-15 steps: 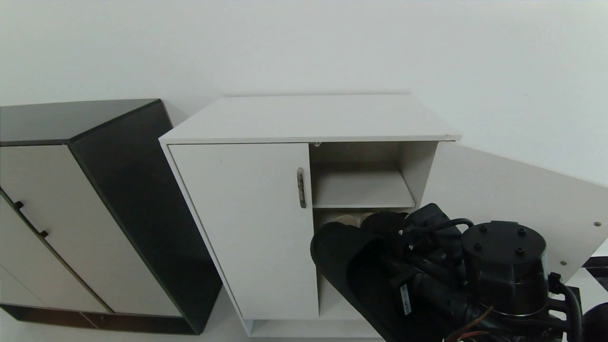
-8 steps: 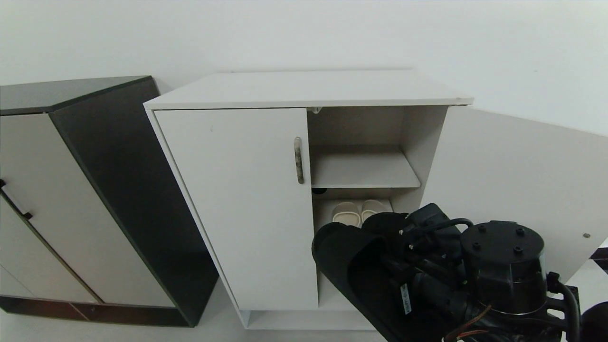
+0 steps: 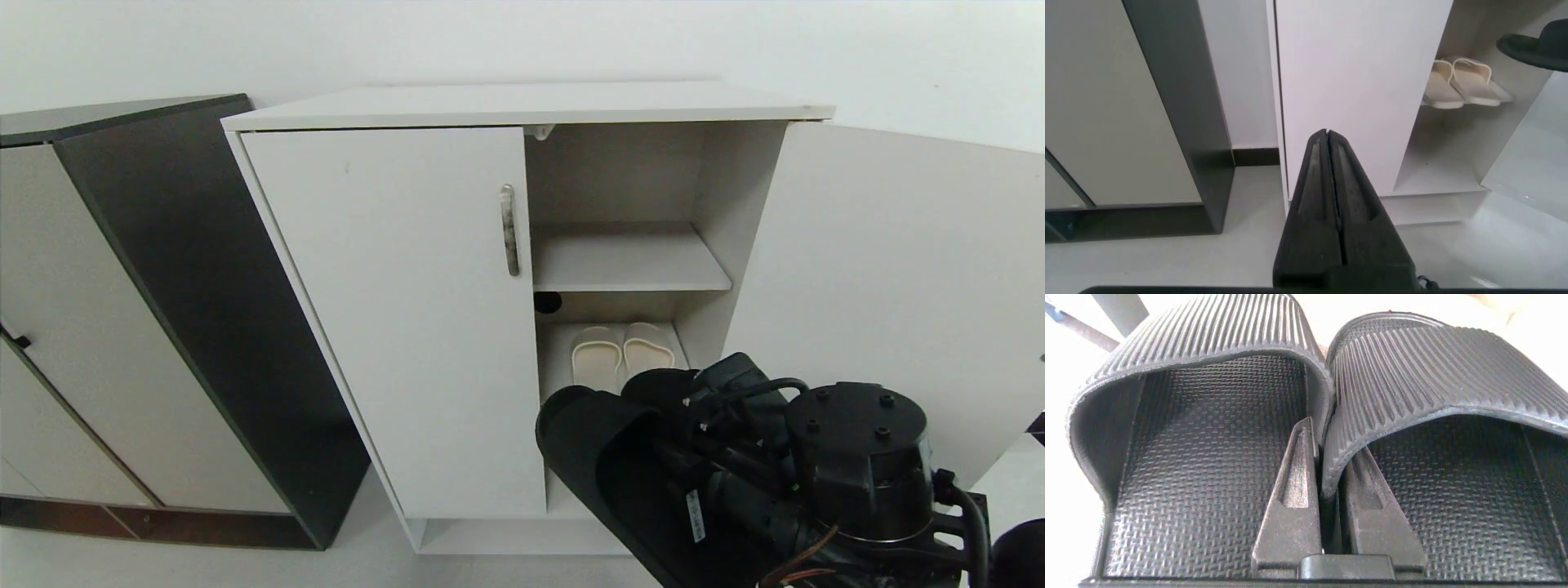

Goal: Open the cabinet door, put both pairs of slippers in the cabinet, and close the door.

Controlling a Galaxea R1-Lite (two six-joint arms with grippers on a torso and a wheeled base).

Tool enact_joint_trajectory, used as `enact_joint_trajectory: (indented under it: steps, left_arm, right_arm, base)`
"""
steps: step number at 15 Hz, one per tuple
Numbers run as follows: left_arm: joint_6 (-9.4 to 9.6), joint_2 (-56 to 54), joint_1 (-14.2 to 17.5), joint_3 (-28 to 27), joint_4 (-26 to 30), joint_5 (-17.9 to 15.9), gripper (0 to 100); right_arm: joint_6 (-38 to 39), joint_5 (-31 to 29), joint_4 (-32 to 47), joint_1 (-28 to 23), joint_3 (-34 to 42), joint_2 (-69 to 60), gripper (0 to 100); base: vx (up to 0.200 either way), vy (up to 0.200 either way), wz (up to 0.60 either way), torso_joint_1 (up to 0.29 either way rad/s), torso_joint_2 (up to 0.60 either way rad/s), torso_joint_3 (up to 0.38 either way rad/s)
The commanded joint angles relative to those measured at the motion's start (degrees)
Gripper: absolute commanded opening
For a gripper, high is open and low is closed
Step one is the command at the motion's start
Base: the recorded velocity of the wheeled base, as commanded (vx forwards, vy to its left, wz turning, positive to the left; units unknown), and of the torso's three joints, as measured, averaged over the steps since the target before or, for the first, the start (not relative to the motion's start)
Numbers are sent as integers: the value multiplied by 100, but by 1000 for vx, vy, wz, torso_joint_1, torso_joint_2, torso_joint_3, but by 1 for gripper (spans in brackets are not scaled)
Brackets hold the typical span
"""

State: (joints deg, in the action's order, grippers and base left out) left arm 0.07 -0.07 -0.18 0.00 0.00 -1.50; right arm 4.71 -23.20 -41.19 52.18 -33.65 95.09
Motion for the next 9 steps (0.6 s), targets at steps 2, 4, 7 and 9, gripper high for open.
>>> enact_joint_trajectory:
  steps: [2, 4, 7, 9]
  left_arm:
    - [1, 7, 1, 0, 0, 1, 0]
    - [1, 7, 1, 0, 0, 1, 0]
    - [10, 7, 1, 0, 0, -26, 0]
    - [10, 7, 1, 0, 0, -26, 0]
  right_arm:
    - [-49, -9, -20, -94, -28, 36, 0]
    - [-49, -247, -117, -129, -256, 142, 0]
    - [435, -1714, 586, -67, -1654, 810, 0]
    - [637, -2013, 1184, -6, -2348, 862, 0]
  base:
    - [0, 0, 0, 0, 0, 0]
    - [0, 0, 0, 0, 0, 0]
    - [0, 0, 0, 0, 0, 0]
    - [0, 0, 0, 0, 0, 0]
